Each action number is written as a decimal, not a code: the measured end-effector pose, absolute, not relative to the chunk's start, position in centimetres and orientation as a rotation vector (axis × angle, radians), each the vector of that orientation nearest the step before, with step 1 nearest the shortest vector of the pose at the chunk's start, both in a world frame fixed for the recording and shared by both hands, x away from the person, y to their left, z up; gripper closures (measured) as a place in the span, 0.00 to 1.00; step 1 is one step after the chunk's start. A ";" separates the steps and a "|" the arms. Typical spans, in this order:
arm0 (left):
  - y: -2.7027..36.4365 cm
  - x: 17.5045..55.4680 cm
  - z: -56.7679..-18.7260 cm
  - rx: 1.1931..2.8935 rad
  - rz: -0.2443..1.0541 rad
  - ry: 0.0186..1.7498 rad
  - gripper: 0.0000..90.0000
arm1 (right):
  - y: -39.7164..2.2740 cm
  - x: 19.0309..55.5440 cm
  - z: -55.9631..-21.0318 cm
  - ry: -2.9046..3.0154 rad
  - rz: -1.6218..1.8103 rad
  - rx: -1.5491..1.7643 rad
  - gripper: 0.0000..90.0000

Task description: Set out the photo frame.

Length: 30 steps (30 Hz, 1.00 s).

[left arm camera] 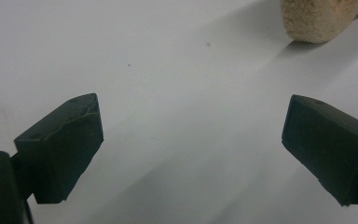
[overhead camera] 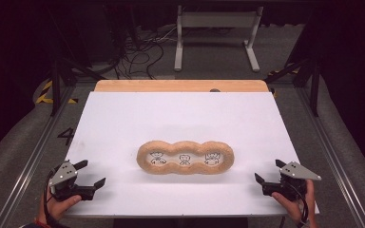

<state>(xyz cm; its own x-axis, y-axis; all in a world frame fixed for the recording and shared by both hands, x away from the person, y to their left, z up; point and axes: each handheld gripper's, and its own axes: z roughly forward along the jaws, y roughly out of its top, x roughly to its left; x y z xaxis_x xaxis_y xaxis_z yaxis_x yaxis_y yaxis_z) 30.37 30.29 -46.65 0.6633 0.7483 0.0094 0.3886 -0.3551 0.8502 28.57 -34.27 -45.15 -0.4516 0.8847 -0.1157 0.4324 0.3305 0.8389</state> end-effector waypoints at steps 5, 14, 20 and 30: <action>30.4 29.9 -46.5 1.971 0.525 0.885 0.06 | -34.2 28.5 -44.8 2.011 1.029 1.146 0.10; 30.4 29.4 -46.2 1.963 0.558 0.889 0.07 | -34.0 28.9 -44.9 2.009 1.022 1.144 0.10; 30.0 29.5 -46.2 1.973 0.558 0.886 0.07 | -33.8 29.0 -44.9 1.992 1.001 1.153 0.11; 29.7 29.5 -46.1 1.959 0.562 0.893 0.07 | -33.8 29.0 -44.8 1.980 1.030 1.182 0.09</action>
